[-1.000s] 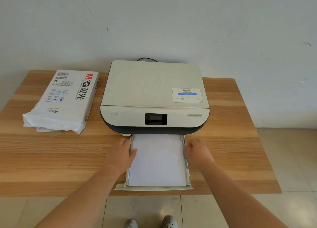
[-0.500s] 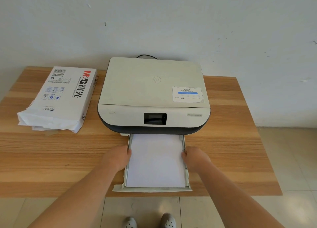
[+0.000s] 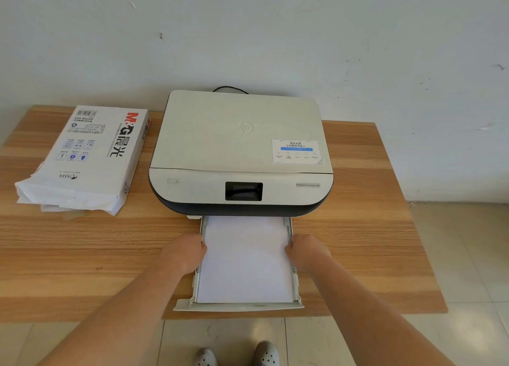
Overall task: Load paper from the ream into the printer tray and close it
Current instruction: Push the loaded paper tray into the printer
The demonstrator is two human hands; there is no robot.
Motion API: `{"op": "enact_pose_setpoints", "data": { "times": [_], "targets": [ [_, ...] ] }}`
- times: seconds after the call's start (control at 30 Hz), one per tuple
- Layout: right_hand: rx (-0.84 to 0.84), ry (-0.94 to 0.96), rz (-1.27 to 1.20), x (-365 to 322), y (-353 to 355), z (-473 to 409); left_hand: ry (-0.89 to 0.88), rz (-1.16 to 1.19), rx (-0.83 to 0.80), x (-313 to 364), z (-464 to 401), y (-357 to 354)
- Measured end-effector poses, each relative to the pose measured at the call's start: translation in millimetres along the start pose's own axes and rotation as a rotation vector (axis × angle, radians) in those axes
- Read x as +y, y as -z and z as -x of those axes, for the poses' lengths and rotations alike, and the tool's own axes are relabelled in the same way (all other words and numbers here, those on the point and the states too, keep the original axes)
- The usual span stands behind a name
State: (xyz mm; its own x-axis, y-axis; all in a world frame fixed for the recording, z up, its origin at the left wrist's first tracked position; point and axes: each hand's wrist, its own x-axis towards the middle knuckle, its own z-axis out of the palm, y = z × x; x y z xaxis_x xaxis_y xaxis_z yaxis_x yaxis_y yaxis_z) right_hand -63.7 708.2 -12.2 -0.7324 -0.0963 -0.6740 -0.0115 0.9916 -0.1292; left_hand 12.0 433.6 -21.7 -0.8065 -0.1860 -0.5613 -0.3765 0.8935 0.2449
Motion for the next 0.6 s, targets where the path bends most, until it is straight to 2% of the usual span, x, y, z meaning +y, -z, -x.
{"op": "enact_pose_setpoints", "data": {
  "times": [0.2, 0.37, 0.6],
  "targets": [
    [0.004, 0.009, -0.014, -3.2, 0.4, -0.1, -0.012, -0.037, 0.042, 1.9, -1.4, -3.0],
    [0.015, -0.025, -0.025, -7.8, -2.4, -0.2, 0.003, -0.101, 0.004, 6.6, -3.0, -1.5],
    [0.016, -0.012, -0.004, -5.7, -2.4, 3.5, -0.025, -0.009, 0.005, 3.2, 0.3, -1.1]
  ]
}}
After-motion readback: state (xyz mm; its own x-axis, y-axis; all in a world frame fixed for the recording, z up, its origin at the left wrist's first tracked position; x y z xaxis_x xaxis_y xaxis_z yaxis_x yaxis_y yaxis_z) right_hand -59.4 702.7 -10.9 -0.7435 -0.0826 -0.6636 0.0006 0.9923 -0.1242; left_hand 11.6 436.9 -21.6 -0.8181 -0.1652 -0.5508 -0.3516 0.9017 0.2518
